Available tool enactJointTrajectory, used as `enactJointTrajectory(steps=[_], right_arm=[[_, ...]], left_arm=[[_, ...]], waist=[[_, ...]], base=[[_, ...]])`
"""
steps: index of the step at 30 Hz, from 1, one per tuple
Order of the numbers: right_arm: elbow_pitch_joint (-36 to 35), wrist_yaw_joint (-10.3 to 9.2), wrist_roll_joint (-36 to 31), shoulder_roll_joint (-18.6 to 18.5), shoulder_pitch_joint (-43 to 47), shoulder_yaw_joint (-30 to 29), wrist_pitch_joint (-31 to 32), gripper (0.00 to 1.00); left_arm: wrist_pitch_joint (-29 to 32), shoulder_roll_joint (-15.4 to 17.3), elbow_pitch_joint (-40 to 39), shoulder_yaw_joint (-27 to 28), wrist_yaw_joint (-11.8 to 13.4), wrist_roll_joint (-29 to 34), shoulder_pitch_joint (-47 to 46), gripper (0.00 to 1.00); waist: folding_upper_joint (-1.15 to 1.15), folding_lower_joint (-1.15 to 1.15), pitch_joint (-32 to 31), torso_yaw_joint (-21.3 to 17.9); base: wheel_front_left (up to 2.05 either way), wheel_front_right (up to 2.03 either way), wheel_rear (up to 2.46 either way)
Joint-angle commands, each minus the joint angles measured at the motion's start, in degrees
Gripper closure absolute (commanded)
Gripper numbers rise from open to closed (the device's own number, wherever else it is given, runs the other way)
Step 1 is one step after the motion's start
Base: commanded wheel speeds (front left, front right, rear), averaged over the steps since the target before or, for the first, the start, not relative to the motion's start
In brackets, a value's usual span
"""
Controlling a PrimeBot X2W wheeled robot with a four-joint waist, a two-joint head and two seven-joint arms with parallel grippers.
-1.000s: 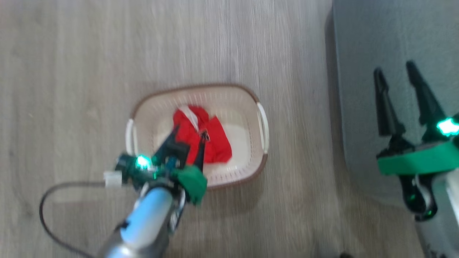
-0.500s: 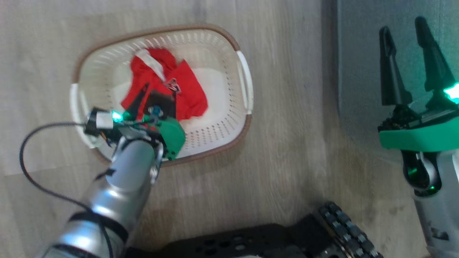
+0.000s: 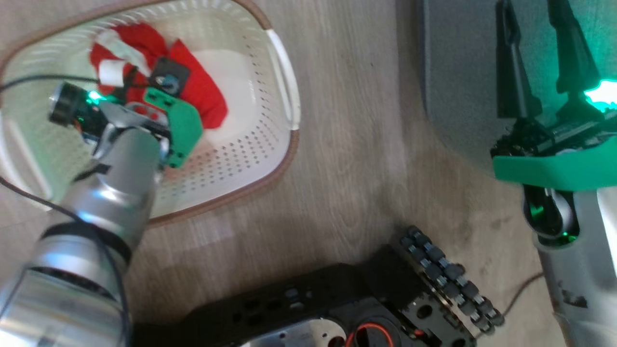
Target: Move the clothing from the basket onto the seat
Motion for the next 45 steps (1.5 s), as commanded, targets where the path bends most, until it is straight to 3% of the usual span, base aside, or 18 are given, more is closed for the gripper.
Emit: enactJointTrajectory(steps=[1, 9, 26, 27, 28, 45], right_arm=[[-1.82, -0.01, 0.19, 0.32, 1.7, 0.76, -0.29, 0.0], [-2.54, -0.01, 0.44, 1.63, 1.56, 0.04, -0.29, 0.0], [-4.31, -0.01, 0.68, 3.18, 2.64, -0.13, -0.29, 0.0], [-4.27, -0.01, 0.7, 3.25, 2.61, -0.14, -0.29, 0.0], [-4.22, -0.01, 0.7, 3.33, 2.57, -0.14, -0.29, 0.0], [-3.38, -0.01, 0.74, 3.9, -0.96, 0.43, -0.29, 0.0]], left_arm=[[1.27, 1.71, 0.07, 0.2, -0.34, 0.55, 1.12, 0.0], [10.92, 4.5, 0.47, -3.58, -3.31, 3.02, -0.03, 0.0], [20.02, 6.41, 0.52, -7.01, -3.02, 4.12, -1.1, 0.0], [20.61, 6.42, 0.52, -6.91, -3.16, 3.84, -1.1, 0.53], [20.92, 6.39, 0.52, -6.9, -3.26, 3.66, -1.15, 0.97], [16.66, 6.32, 0.52, -7.16, -2.9, 1.55, -1.5, 1.0]], waist=[[0.0, -0.01, 2.38, -2.2], [0.0, -0.01, 4.57, -3.53], [0.0, -0.01, 6.4, -4.07], [0.0, -0.01, 6.42, -4.11], [0.0, -0.01, 6.44, -4.13], [0.0, -0.01, 4.01, -4.72]], base=[[0.0, 0.0, 0.0], [0.0, 0.0, 0.0], [0.0, 0.0, 0.0], [0.0, 0.0, 0.0], [0.0, 0.0, 0.0], [0.0, 0.0, 0.0]])
